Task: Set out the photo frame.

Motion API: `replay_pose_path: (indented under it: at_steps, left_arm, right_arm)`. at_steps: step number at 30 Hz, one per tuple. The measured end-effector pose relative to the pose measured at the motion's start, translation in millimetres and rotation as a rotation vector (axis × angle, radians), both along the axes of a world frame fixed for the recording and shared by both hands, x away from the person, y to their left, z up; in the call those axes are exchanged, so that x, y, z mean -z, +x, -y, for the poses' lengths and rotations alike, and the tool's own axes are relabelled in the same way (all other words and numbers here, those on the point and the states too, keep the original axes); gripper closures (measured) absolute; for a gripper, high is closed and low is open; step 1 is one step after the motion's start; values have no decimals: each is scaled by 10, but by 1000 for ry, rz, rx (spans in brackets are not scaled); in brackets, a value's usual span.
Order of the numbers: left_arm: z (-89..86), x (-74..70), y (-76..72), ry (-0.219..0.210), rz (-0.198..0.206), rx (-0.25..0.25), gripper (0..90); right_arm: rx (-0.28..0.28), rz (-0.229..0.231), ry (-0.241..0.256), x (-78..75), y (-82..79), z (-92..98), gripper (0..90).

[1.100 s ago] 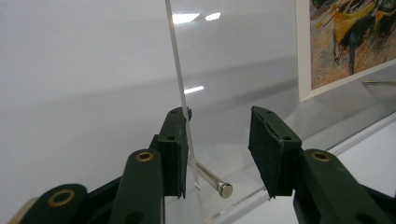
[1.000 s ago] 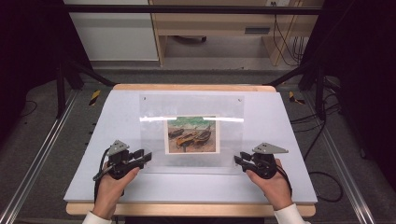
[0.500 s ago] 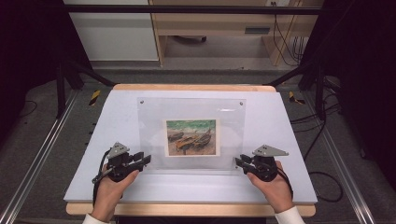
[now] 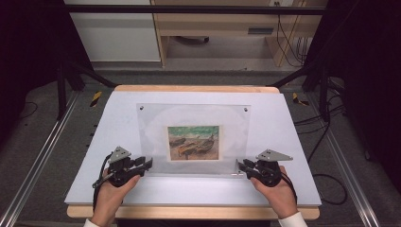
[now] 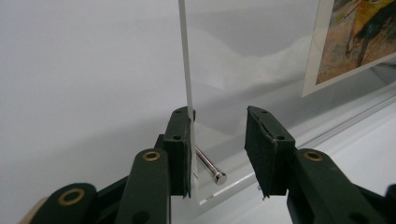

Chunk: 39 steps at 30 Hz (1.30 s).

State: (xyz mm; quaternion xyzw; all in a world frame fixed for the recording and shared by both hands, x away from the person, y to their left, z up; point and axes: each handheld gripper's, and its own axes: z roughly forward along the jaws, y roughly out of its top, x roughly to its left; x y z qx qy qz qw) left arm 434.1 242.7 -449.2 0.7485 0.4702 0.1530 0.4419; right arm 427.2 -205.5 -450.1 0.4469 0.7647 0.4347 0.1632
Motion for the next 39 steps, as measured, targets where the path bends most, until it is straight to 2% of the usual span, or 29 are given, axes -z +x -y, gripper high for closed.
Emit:
replay_pose_path:
  at_steps: [13,39]
  left_arm:
    - [1,26,-55,23,-8,17,611]
    - [10,30,-84,38,-9,24,611]
  right_arm:
    - [-9,-17,-13,28,-64,-7,721]
    - [-16,-19,-24,37,-73,-8,718]
